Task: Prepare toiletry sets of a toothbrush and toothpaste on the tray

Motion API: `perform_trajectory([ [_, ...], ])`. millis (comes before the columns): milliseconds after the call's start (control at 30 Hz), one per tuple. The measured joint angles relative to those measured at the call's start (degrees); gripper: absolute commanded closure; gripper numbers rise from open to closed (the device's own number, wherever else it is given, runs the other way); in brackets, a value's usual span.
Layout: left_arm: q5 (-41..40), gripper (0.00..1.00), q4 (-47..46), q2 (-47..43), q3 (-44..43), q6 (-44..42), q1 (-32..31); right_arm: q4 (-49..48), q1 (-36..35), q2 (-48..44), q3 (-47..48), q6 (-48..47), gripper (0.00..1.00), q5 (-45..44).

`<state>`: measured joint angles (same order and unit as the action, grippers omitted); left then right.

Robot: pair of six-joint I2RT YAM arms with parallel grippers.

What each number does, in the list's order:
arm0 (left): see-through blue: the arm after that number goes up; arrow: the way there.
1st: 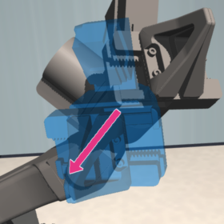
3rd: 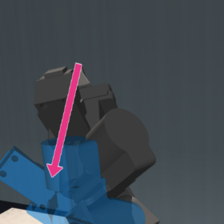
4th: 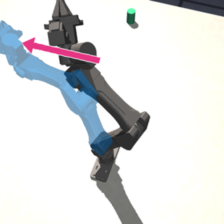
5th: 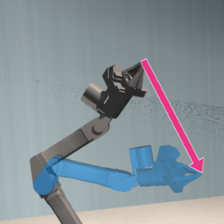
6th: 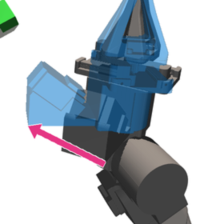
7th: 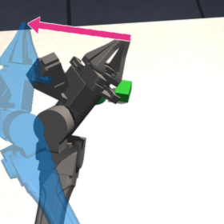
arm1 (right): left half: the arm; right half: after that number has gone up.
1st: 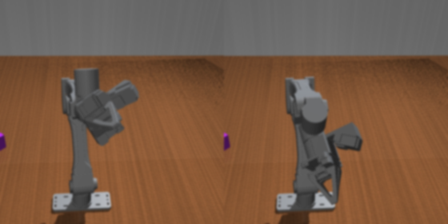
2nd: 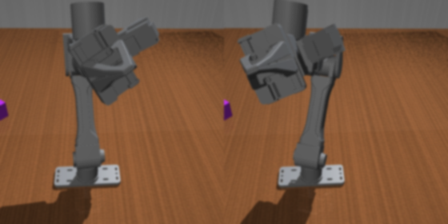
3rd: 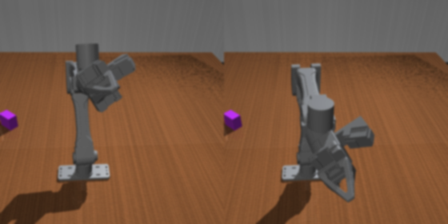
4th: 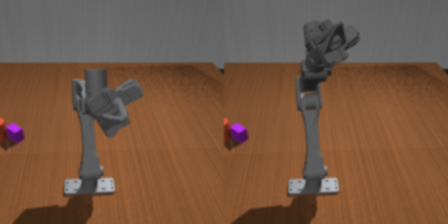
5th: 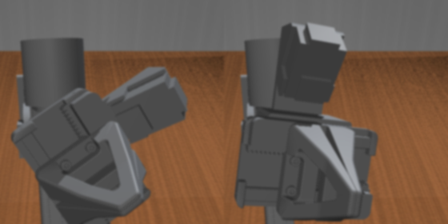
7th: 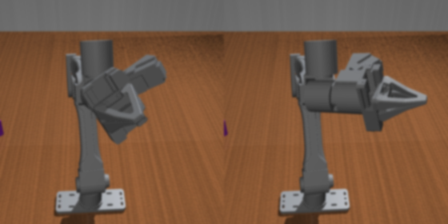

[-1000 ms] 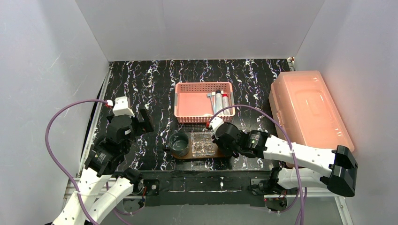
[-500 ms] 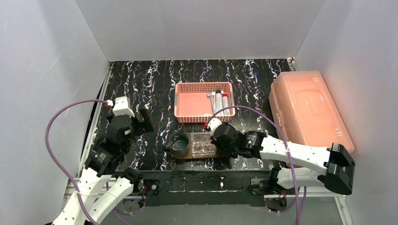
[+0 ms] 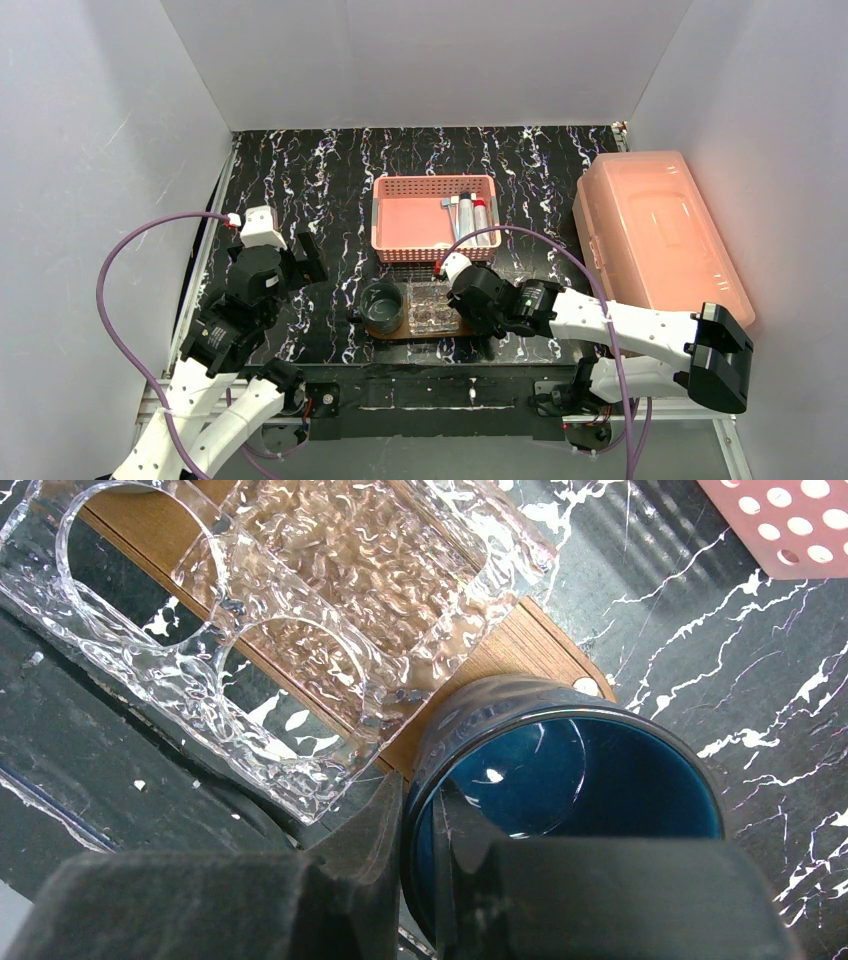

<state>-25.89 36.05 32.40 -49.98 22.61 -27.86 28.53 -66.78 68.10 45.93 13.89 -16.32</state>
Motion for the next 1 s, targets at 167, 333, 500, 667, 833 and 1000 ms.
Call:
perform_trajectory([
  [167, 0.02, 0.01, 0.00, 0.00, 0.00, 0.02, 0.00, -0.04, 0.00, 0.00, 0.02, 0.17, 0.70, -0.11],
  [333, 0.04, 0.01, -0.02, 0.00, 0.00, 0.02, 0.00, -0.02, 0.00, 0.00, 0.04, 0.13, 0.66, -0.28],
  [500, 0.07, 0.01, 0.00, 0.00, 0.00, 0.04, 0.00, 0.50, -0.02, -0.02, 0.66, 0.11, 0.65, -0.50],
  [667, 0.24, 0.01, 0.00, 0.02, 0.00, 0.07, 0.00, 1.81, -0.04, -0.70, 2.43, 0.00, 0.63, -1.16],
  [833, 0.46, 0.01, 0.00, 0.02, 0.00, 0.07, 0.00, 3.72, -0.04, -2.45, 4.02, -0.31, 0.62, -1.95],
  [1000, 0.57, 0.01, 0.00, 0.02, 0.00, 0.07, 0.00, 5.81, -0.04, -3.78, 5.57, -0.44, 0.60, -3.02],
])
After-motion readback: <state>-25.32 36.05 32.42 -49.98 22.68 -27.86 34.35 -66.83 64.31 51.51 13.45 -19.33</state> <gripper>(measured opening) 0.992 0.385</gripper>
